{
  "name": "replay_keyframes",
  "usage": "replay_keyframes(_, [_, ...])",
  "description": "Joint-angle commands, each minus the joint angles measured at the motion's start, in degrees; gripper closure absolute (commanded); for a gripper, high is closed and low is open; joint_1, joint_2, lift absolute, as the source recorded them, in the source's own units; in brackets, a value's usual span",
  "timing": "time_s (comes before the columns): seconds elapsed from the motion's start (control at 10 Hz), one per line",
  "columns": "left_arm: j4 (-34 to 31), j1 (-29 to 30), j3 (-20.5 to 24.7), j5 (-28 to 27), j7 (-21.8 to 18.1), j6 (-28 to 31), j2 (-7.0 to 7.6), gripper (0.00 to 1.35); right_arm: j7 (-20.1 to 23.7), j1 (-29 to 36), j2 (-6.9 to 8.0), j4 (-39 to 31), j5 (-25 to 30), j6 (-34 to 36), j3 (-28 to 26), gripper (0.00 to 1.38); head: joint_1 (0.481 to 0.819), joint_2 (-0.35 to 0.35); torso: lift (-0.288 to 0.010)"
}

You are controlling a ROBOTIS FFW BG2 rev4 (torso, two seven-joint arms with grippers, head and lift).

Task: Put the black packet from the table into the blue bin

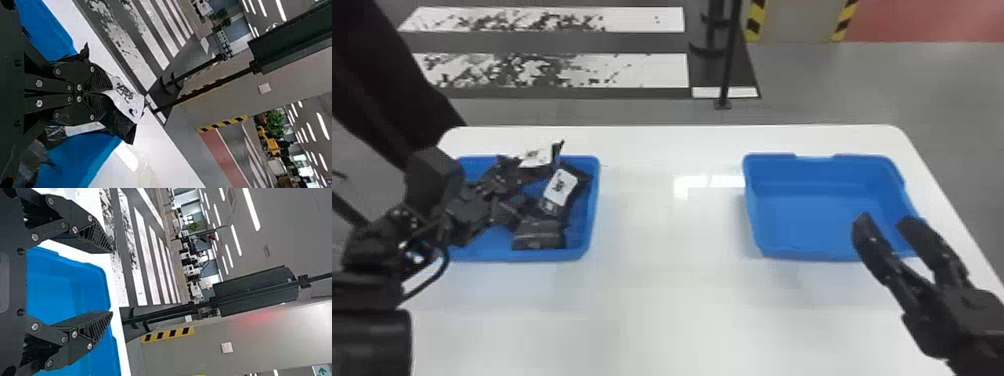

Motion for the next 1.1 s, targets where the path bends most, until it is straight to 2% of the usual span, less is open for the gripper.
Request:
replay_keyframes(0.0, [-2.85,4.14,4.25,-0.10,0.00,0.53,-1.50,1.18,-0.08,0.08,0.05,-0.23,-0.16,0.00,0.01,0.51,0.695,0.053,-0.110])
replay_keyframes(0.1, [-4.11,5.55,6.31,0.13,0.00,1.65,-2.64,0.85,-0.08,0.08,0.05,-0.23,-0.16,0.00,0.01,0.51,0.695,0.084,-0.110])
replay_keyframes(0.2, [-5.52,6.67,6.88,1.50,-0.09,2.63,-3.26,0.45,-0.08,0.08,0.05,-0.23,-0.16,0.00,0.01,0.51,0.695,0.113,-0.110])
replay_keyframes(0.3, [-6.22,7.66,7.11,4.02,-0.09,1.65,-3.70,0.17,-0.08,0.08,0.05,-0.23,-0.16,0.00,0.01,0.51,0.695,0.132,-0.110])
replay_keyframes(0.4, [-7.35,8.50,8.37,5.50,0.09,0.81,-4.84,0.10,-0.08,0.08,0.05,-0.23,-0.27,0.00,0.01,0.51,0.695,0.132,-0.110])
replay_keyframes(0.6, [-10.30,12.16,14.08,9.39,1.05,-1.44,-8.35,0.13,-0.26,0.22,0.05,-0.38,-0.27,0.00,0.01,0.51,0.695,0.136,-0.110])
replay_keyframes(0.7, [-11.42,14.97,16.02,11.67,2.72,-4.54,-9.65,0.13,-0.35,0.36,0.05,-0.66,-0.27,0.00,0.01,0.51,0.695,0.165,-0.110])
replay_keyframes(0.8, [-11.56,17.92,15.91,15.21,4.92,-7.49,-9.65,0.13,-0.44,0.50,0.05,-0.66,-0.50,0.00,0.01,0.51,0.695,0.180,-0.110])
replay_keyframes(1.0, [-11.56,26.08,11.79,29.04,13.27,-15.79,-9.65,0.13,-0.44,0.65,0.05,-0.80,-0.50,0.00,0.01,0.51,0.695,0.202,-0.110])
